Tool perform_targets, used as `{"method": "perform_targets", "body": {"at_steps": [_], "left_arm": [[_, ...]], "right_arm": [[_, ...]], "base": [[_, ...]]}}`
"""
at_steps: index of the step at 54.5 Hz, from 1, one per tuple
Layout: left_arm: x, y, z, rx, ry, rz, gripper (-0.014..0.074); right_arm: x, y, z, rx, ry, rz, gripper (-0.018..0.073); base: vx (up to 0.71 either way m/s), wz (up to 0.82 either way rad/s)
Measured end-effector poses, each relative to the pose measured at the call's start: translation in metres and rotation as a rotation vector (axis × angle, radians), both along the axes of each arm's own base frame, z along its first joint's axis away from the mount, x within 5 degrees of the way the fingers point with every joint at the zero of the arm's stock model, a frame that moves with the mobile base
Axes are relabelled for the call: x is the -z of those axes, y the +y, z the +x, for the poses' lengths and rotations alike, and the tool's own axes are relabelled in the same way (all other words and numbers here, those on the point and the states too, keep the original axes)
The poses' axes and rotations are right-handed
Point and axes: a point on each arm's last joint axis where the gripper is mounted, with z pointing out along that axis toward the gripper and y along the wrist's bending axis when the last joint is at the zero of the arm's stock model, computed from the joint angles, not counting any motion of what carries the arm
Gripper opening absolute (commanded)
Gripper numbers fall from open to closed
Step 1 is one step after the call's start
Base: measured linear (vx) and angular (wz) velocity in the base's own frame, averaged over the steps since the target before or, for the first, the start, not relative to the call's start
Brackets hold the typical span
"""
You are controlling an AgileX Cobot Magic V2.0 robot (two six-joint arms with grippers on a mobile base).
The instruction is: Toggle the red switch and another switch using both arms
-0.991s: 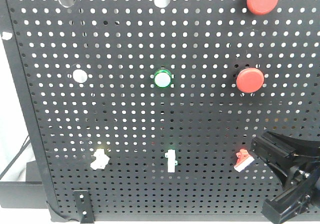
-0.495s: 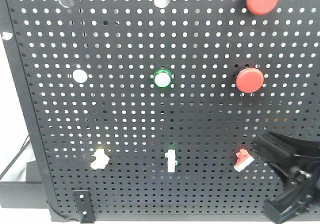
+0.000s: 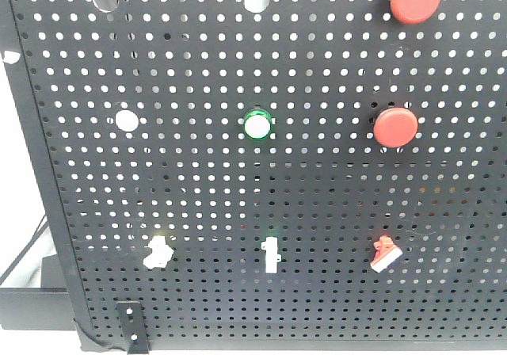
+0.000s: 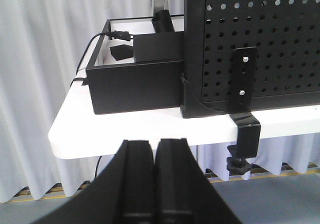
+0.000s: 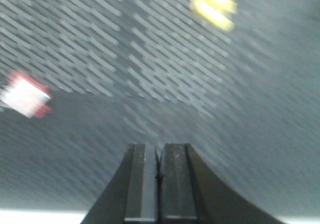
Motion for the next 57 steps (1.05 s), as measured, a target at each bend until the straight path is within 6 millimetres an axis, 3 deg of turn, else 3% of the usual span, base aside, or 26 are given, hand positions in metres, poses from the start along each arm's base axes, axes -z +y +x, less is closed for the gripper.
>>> {"method": "perform_targets", "body": {"at_steps": [8,12,57], "left_arm": [[0.0,0.0,0.0,0.001,0.004,0.0,0.0002],[0.001,0.0,0.0,0.001,0.006,0.0,0.0002],[0.001,0.0,0.0,0.001,0.006,0.001,0.0002]], "right_arm": [[0.037,-0.002,0.005,0.028,0.085,0.039,-0.0008],[0.045,-0.002,0.006,0.021,0.101,0.06,-0.0008],[0.047,0.0,0.006,-0.006,0.112,0.081,-0.0006]], "base": [[0.0,0.0],[0.0,0.0],[0.0,0.0]]}}
